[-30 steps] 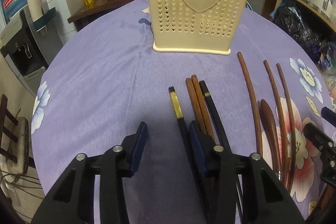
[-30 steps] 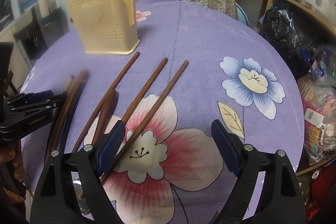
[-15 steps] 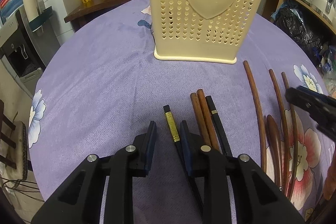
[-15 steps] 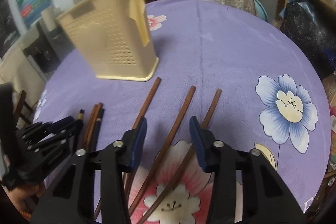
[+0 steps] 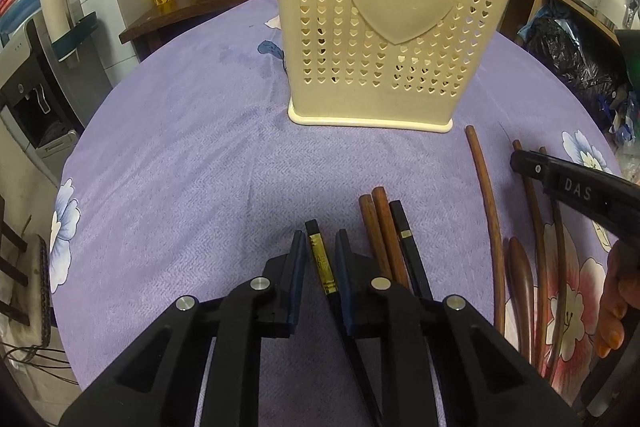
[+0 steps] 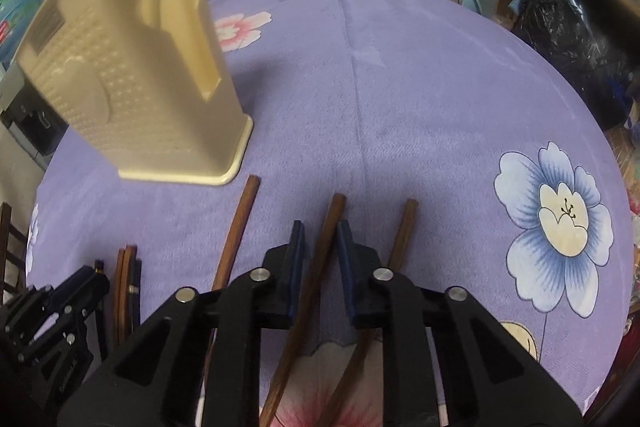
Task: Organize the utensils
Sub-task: 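Close left tool on the black chopstick while right tool grasps the brown chopstick, then lift both chopsticks and lower them upright into the beige holder, then open both tools releasing the chopsticks into the holder, then move both tools back toward the remaining chopsticks on the cloth, then close left tool on a brown chopstick while right tool grasps the wooden-handled spoon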
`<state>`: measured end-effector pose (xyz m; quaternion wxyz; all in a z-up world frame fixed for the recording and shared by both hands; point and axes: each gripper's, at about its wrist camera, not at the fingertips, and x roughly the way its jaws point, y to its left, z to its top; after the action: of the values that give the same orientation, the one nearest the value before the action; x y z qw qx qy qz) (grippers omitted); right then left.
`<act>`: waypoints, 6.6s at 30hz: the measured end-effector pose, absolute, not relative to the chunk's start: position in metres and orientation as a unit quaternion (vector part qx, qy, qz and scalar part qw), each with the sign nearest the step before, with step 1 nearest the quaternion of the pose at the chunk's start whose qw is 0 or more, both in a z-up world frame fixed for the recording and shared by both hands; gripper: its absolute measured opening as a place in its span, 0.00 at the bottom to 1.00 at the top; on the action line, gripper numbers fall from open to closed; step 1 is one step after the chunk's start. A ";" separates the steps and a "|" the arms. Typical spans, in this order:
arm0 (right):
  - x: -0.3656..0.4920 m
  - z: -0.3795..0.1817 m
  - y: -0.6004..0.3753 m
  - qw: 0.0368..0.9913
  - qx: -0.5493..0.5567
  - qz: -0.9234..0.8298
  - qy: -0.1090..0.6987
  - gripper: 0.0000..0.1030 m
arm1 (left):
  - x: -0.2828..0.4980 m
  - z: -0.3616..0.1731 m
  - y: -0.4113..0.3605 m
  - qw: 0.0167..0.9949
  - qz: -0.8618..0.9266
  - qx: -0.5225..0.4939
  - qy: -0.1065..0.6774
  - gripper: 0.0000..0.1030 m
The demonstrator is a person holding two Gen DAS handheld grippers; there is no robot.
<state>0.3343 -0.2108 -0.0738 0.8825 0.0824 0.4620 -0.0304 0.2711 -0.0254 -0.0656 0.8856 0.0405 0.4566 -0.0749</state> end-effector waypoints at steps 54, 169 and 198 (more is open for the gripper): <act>0.264 0.127 -0.216 0.975 0.020 0.059 0.213 0.08 | 0.255 0.117 0.040 0.970 -0.056 -0.051 0.232 0.08; 0.198 -0.057 -0.196 0.910 -0.024 -0.022 0.414 0.68 | 0.199 -0.068 -0.008 0.878 -0.112 0.012 0.465 0.42; 0.234 -0.074 -0.156 0.888 -0.001 0.049 0.457 0.30 | 0.243 -0.067 -0.008 0.878 -0.091 0.014 0.469 0.30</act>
<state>0.2339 -0.1564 -0.0744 0.8884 -0.0007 0.4565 0.0485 0.2430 -0.0082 -0.0670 0.8783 0.0142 0.4692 -0.0909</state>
